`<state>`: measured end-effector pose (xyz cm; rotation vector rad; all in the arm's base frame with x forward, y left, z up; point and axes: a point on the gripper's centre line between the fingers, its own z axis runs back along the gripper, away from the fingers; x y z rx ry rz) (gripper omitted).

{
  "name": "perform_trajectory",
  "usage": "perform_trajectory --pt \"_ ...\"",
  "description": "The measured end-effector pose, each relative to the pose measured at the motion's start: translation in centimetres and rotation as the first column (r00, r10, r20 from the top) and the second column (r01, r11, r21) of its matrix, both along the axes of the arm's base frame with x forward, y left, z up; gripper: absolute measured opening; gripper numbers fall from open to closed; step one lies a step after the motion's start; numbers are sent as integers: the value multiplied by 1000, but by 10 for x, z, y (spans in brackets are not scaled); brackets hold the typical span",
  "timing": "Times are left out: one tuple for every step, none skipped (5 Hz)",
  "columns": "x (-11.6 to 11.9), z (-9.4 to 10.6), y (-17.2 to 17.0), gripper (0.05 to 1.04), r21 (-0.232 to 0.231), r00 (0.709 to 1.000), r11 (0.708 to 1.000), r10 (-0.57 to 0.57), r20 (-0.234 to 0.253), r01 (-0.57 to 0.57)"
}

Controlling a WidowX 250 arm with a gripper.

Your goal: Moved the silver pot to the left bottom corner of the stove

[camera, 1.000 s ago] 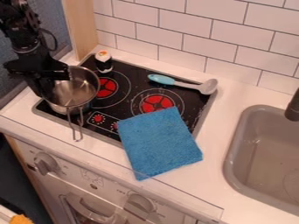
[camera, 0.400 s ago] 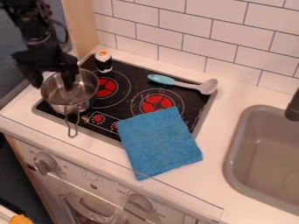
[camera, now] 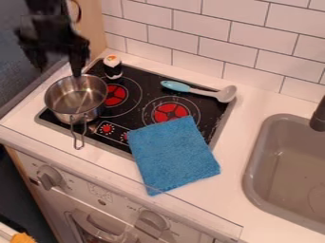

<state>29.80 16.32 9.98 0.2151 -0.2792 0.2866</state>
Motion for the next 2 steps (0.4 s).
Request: perform_trajectory --pt "4 34 -7 1000 43 999 999 -16 47 14" --pt "4 37 -8 999 47 998 999 -16 53 14"
